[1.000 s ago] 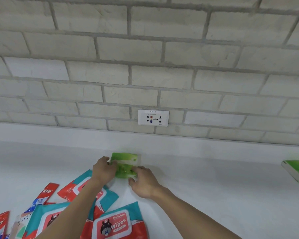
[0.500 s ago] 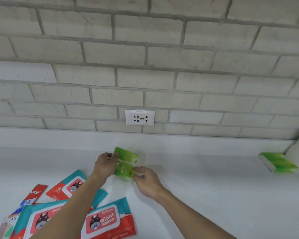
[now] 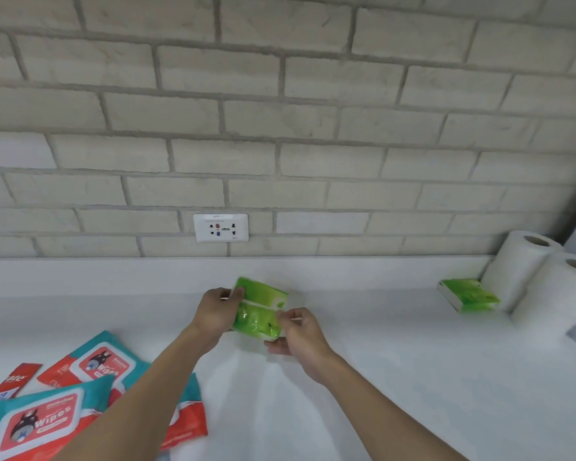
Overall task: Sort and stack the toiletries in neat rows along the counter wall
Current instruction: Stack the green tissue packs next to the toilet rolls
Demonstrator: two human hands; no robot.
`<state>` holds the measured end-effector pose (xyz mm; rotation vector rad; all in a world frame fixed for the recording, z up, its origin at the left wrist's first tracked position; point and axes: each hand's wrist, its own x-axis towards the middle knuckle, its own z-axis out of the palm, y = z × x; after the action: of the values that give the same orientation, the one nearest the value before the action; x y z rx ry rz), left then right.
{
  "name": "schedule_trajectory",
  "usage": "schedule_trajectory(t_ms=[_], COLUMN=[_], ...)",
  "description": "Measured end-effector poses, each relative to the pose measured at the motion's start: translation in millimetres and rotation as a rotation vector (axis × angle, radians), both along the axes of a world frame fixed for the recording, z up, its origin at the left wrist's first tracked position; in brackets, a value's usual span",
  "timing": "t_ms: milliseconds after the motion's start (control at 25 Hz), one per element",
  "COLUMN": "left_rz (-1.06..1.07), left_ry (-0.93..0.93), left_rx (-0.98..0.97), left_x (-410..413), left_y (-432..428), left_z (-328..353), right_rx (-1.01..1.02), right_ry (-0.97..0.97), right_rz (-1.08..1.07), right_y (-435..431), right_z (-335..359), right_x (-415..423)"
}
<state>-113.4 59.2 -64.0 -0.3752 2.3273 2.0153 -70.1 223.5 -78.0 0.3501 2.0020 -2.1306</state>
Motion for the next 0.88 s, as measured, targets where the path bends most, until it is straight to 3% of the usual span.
schedule_trajectory(t_ms=[360,600,880], left_rz=[-0.18,-0.357,-0.356], left_ry=[-0.042,-0.094,-0.12], left_rx=[0.061,-0.011,0.014], left_x=[2,1,-6], left_y=[97,161,246], left_z=[3,0,-6], right_rx=[-0.055,-0.082,-0.306], right_ry=[0.045,0.044,0.022], right_rz=[-0.148,-0.264,-0.398], right_y=[103,180,257], right_z=[5,3,-2], right_x=[18,30,34])
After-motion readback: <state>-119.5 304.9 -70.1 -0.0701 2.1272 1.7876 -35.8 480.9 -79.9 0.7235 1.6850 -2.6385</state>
